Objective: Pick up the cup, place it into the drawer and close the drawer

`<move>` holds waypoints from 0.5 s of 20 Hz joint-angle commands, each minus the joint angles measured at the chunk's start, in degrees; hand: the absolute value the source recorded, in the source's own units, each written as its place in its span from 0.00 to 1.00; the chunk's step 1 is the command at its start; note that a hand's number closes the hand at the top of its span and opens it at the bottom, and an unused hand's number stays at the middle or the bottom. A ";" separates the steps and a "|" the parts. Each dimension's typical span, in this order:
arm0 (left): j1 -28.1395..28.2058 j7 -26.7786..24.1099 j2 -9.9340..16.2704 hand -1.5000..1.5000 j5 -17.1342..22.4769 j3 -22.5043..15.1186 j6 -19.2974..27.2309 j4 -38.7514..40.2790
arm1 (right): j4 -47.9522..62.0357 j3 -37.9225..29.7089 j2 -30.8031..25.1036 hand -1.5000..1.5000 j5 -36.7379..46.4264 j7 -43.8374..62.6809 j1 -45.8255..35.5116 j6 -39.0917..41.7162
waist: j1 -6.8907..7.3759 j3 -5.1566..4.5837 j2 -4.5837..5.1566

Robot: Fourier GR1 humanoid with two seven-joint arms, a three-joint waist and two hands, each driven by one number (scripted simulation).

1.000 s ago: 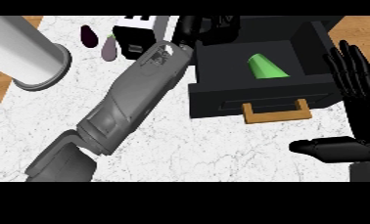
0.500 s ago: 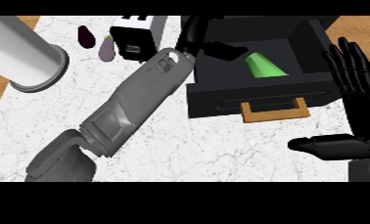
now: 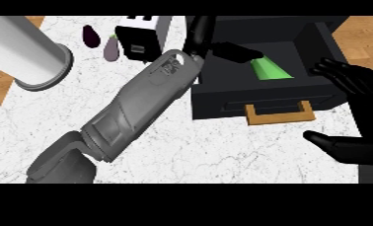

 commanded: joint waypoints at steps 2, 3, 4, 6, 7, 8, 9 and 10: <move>0.26 -2.38 0.00 0.00 1.67 1.21 0.54 -2.61 | -3.27 -1.33 -4.82 1.00 -2.62 2.76 1.15 4.30 | 1.72 -0.03 -0.50; -0.77 -2.49 0.00 0.00 1.92 4.27 -2.00 -0.26 | -4.49 2.05 -2.50 1.00 2.89 1.19 2.09 2.46 | 2.44 -0.05 -0.48; -0.98 -0.91 0.00 0.00 1.47 3.08 0.99 -3.15 | -6.84 0.46 -6.22 1.00 3.02 0.80 3.87 5.42 | 2.58 -0.05 -0.90; -0.57 0.61 0.00 0.00 2.14 4.21 1.61 -3.75 | -4.98 1.94 -7.20 1.00 6.06 -0.78 5.68 7.68 | 2.99 -0.02 -0.82; 0.60 0.64 2.39 0.00 1.66 5.32 -0.95 -4.41 | -7.61 3.62 -5.08 1.00 7.58 -1.72 8.84 7.08 | 3.43 -0.04 -0.94; 0.52 1.57 2.05 0.00 1.27 5.65 -0.32 -5.12 | -8.02 4.10 -5.23 1.00 9.34 0.36 6.77 5.44 | 3.68 -0.05 -0.91; 2.02 1.75 4.67 0.00 2.32 6.65 -2.41 -7.73 | -7.13 2.50 -7.47 1.00 8.20 1.46 6.56 6.84 | 4.12 -0.07 -1.03; 1.52 3.08 6.27 0.00 2.20 7.04 -2.38 -8.54 | -10.53 4.82 -6.29 1.00 10.43 4.78 5.47 4.46 | 4.29 -0.10 -1.11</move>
